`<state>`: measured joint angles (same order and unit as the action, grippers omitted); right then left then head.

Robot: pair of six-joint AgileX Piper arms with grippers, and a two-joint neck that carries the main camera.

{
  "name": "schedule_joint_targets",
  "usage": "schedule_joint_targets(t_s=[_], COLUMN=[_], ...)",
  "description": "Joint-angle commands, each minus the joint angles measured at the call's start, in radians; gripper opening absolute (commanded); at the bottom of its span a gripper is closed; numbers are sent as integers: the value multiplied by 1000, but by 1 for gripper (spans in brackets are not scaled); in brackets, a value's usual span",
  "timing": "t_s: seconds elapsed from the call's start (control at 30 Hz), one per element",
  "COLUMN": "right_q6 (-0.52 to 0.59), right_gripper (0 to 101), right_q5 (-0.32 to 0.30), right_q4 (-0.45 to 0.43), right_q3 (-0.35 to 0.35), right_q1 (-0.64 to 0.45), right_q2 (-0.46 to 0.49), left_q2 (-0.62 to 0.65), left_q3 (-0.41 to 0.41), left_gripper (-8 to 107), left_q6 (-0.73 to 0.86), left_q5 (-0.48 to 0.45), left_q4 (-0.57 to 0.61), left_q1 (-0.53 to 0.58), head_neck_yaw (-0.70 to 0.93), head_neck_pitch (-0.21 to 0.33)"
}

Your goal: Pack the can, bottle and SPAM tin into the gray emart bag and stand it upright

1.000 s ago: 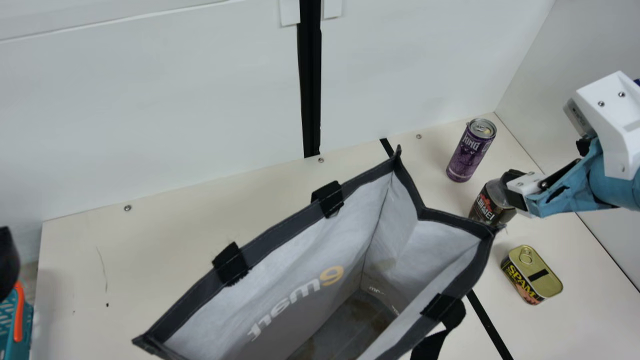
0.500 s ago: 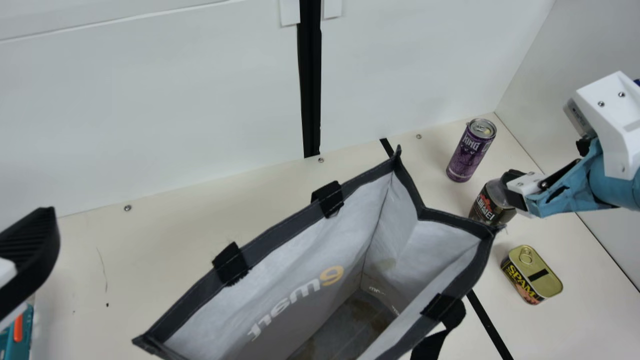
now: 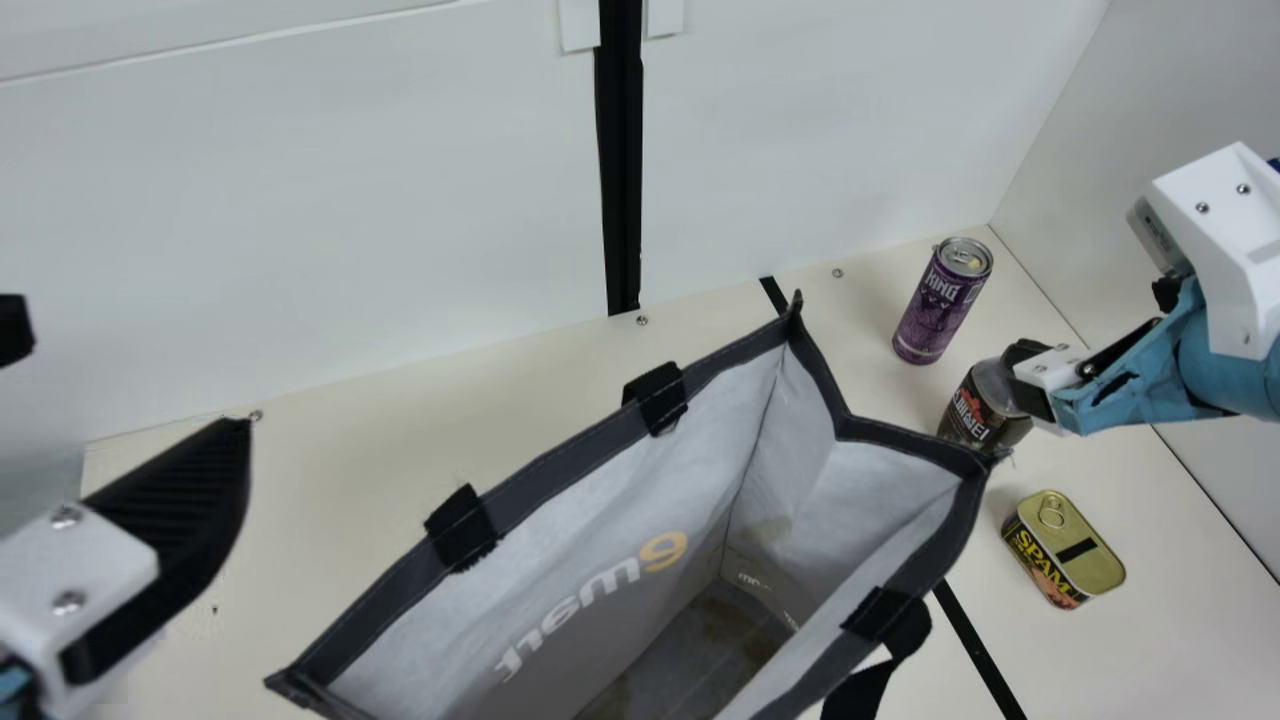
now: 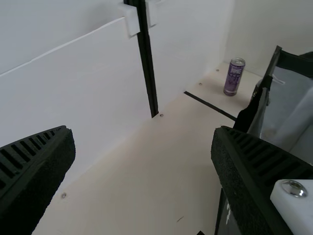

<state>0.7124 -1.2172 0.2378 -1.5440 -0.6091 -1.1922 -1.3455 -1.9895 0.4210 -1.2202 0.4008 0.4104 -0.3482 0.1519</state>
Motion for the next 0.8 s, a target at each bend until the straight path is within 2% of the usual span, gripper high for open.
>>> schedule_joint_targets(t_s=[0.0, 0.5, 0.77], right_q6=[0, 0, 0], right_gripper=[95, 95, 95], right_q5=[0, 0, 0], right_q4=[0, 0, 0], right_q3=[0, 0, 0], right_q1=[0, 0, 0], right_q2=[0, 0, 0], left_q2=[-5, -58, -89], left_q3=[-3, -44, -66], left_gripper=[90, 90, 90], left_q6=[0, -14, -23], left_q5=[0, 0, 0], left_q4=[-3, -54, -78], left_q1=[32, 232, 301], head_neck_yaw=[-1, -1, -1], head_neck_pitch=[23, 23, 23])
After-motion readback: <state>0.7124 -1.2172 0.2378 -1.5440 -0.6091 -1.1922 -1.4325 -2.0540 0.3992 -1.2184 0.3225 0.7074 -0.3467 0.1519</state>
